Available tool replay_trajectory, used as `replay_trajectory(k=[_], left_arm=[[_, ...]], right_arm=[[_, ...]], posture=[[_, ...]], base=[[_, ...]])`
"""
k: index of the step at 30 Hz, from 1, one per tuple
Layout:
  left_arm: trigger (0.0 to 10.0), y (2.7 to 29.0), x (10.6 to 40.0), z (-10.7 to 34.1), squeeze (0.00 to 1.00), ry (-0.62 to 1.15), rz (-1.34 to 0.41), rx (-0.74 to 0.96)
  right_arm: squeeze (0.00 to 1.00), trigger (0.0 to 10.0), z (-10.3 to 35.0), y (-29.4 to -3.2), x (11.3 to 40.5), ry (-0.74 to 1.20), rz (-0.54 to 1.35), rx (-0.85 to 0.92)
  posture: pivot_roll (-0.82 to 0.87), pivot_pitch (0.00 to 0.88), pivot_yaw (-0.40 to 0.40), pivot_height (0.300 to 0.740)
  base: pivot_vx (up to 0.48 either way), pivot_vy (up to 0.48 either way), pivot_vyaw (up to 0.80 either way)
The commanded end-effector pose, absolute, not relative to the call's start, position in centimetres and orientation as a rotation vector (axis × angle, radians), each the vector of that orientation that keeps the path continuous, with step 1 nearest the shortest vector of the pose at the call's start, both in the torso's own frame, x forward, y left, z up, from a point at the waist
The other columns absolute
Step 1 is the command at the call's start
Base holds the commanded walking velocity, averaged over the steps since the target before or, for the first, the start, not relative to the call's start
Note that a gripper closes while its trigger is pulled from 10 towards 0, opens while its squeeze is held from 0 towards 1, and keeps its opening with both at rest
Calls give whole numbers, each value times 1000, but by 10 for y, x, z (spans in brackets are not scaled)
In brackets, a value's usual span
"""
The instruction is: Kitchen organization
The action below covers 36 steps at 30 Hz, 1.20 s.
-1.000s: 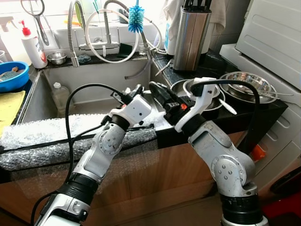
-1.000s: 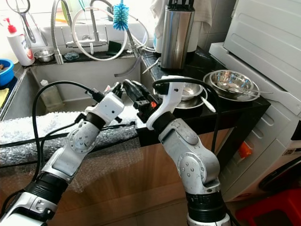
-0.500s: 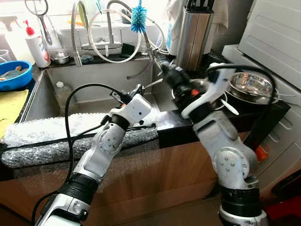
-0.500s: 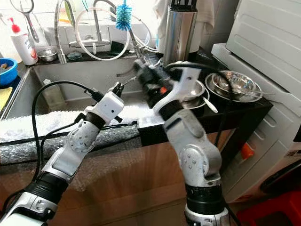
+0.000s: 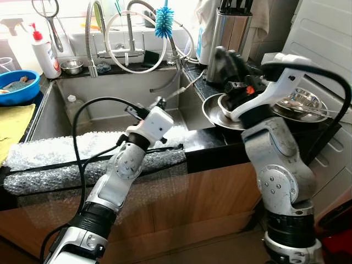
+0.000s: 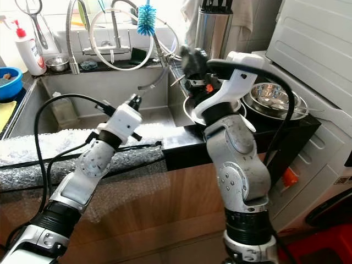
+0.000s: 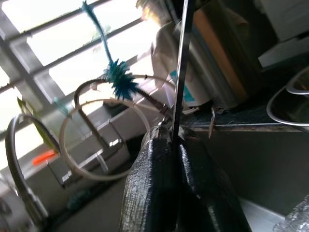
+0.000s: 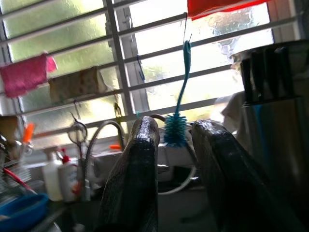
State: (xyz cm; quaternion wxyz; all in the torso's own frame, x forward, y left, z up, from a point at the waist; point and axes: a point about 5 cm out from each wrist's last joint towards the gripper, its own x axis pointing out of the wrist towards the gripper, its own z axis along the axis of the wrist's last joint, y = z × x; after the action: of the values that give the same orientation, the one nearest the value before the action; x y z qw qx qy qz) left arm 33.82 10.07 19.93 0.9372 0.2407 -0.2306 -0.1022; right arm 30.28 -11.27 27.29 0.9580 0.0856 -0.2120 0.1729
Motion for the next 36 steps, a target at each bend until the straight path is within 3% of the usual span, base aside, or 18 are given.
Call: replay_trajectory(k=[1, 8, 14, 26, 29, 36], left_arm=[[10000, 110, 343, 197, 0, -422, -159, 416], [10000, 128, 352, 194, 0, -335, -43, 244], [10000, 139, 357, 190, 0, -280, 10, 132], [10000, 140, 378, 196, 0, -207, 21, -39], [10000, 140, 380, 197, 0, -200, 23, -51], [10000, 128, 398, 182, 0, 0, -43, 11]], right_arm=[[0, 10000, 268, -111, 298, -446, 327, 86], [0, 10000, 219, -122, 289, -370, 243, -15], [0, 10000, 151, -149, 275, -206, 50, -53], [0, 10000, 44, -155, 242, 145, 16, -90], [0, 10000, 39, -155, 240, 156, 11, -83], [0, 10000, -19, -155, 213, 368, -12, -92]], posture=[[-102, 0, -37, 740], [-105, 0, -37, 740], [-110, 0, -31, 740], [-102, 0, -21, 740], [-102, 0, -21, 740], [-114, 0, -1, 740]], base=[[0, 0, 0], [0, 0, 0], [0, 0, 0], [0, 0, 0], [0, 0, 0], [0, 0, 0]])
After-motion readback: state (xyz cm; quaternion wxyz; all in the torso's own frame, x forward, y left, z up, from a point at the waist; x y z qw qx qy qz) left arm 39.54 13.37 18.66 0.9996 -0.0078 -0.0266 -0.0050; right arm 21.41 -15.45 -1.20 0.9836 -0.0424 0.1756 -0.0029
